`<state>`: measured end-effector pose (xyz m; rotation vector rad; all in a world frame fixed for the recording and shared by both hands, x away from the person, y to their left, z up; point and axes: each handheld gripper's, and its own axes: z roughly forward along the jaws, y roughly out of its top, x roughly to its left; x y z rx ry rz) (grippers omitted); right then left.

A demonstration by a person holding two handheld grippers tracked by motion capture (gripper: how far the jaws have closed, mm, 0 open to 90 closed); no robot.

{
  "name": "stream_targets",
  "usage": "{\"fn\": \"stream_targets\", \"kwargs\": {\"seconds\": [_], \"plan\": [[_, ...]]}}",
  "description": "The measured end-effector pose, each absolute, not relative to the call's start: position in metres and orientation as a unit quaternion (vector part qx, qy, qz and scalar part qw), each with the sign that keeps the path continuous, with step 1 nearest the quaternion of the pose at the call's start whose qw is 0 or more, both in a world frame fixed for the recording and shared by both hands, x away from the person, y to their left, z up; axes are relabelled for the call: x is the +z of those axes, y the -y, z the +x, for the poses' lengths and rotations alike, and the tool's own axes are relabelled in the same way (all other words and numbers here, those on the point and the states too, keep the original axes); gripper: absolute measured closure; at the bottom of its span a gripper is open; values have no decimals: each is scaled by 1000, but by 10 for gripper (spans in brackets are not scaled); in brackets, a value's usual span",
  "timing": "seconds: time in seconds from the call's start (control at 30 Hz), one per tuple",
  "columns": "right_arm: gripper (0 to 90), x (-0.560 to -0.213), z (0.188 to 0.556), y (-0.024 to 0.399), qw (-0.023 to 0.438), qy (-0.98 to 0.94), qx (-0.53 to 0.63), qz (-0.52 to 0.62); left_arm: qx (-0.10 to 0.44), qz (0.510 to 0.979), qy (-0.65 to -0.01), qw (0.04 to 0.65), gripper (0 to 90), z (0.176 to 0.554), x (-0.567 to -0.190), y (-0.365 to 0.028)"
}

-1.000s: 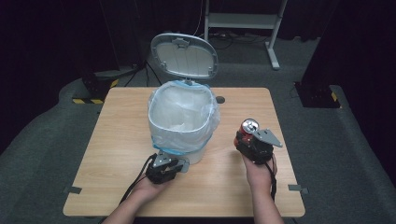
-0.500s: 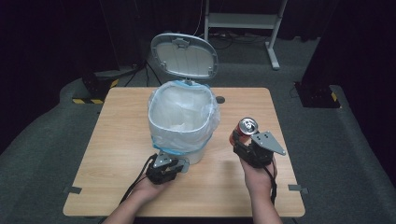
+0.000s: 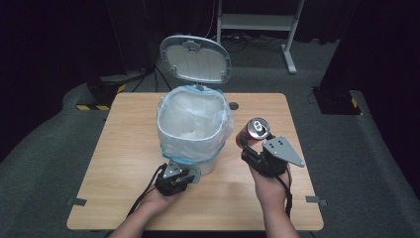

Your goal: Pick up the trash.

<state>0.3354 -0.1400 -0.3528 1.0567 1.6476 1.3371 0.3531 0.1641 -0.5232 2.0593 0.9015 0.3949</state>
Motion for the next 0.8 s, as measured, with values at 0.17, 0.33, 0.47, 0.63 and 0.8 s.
{"fn": "stream_targets", "kwargs": {"seconds": [0.17,0.33,0.47,0.63,0.8], "plan": [[337,-340,335,137,386,-638,529,406,156,819,-361,417,643,353,-523,-164],[337,-331,336,134,392,-635,532,400,157,819,-361,417,644,353,-523,-164],[337,-324,335,133,396,-630,536,398,162,820,-359,414,645,353,-523,-163],[337,-317,336,130,397,-630,537,397,162,820,-359,414,643,353,-523,-163],[337,-307,336,127,401,-626,542,391,154,817,-363,420,643,354,-524,-164]]}}
